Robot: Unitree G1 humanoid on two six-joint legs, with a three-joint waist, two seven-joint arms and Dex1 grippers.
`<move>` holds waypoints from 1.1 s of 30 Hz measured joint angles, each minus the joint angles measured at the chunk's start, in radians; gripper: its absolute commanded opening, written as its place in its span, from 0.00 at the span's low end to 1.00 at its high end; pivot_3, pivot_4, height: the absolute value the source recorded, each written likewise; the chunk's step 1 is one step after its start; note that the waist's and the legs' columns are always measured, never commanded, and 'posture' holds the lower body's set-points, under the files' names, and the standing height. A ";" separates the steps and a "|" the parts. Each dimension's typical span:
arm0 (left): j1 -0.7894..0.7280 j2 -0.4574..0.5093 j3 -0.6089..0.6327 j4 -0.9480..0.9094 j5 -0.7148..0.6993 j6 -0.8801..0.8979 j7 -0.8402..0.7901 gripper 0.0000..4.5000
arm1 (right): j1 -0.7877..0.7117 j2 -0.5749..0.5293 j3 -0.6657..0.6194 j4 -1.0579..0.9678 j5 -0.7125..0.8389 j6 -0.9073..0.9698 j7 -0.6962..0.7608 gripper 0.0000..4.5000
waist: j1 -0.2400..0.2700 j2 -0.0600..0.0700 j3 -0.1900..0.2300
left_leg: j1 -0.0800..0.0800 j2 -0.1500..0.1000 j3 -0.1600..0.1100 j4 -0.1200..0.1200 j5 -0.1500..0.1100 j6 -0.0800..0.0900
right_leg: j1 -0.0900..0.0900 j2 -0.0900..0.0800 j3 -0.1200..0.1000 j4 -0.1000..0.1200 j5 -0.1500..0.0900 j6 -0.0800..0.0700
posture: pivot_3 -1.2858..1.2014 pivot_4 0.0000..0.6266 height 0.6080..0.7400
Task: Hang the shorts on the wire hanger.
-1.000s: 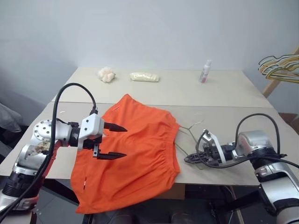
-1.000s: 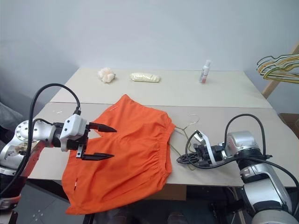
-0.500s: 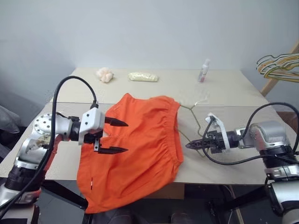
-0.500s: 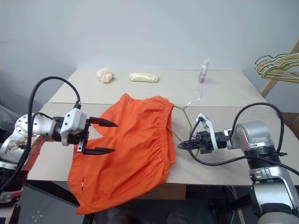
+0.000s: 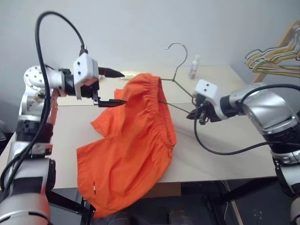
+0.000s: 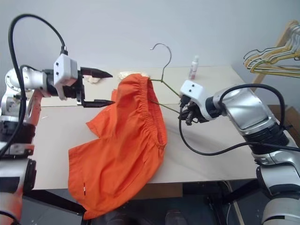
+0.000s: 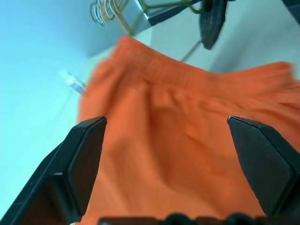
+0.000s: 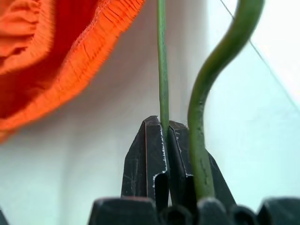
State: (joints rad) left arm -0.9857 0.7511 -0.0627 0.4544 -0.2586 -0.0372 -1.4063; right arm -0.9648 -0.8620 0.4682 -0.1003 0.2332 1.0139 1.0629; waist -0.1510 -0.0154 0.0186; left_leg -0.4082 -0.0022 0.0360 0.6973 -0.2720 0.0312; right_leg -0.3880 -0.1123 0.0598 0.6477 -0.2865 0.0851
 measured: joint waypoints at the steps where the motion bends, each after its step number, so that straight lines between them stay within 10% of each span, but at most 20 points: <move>1: -0.035 -0.005 -0.008 0.054 0.022 -0.043 -0.018 1.00 | -0.008 0.007 0.029 -0.022 -0.015 -0.004 0.008 0.00 | -0.011 0.000 0.000 | 0.000 0.000 0.000 0.000 -0.001 0.002 | 0.000 0.000 0.000 0.000 0.000 0.000 | 0.43 0.00 1.00; 21: -0.181 -0.102 -0.256 0.470 0.245 -0.379 -0.200 1.00 | -0.043 0.016 0.113 -0.108 -0.065 -0.009 0.130 0.00 | -0.117 0.000 0.000 | 0.001 0.001 -0.003 0.000 -0.002 0.004 | 0.000 -0.001 0.000 0.003 0.000 0.000 | 0.42 0.00 1.00; 33: -0.188 -0.113 -0.271 0.521 0.303 -0.423 -0.204 0.27 | -0.060 0.030 0.116 -0.099 -0.076 -0.005 0.136 0.00 | -0.117 0.000 0.000 | 0.001 0.001 -0.003 0.001 -0.002 0.004 | 0.000 -0.001 0.000 0.004 0.000 0.000 | 0.42 0.00 1.00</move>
State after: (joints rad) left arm -1.1738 0.6378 -0.3340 0.9756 0.0443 -0.4603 -1.6103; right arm -1.0245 -0.8315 0.5844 -0.1996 0.1577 1.0085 1.1991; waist -0.2676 -0.0153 0.0187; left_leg -0.4074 -0.0007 0.0329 0.6981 -0.2739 0.0350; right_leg -0.3883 -0.1135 0.0600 0.6521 -0.2867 0.0855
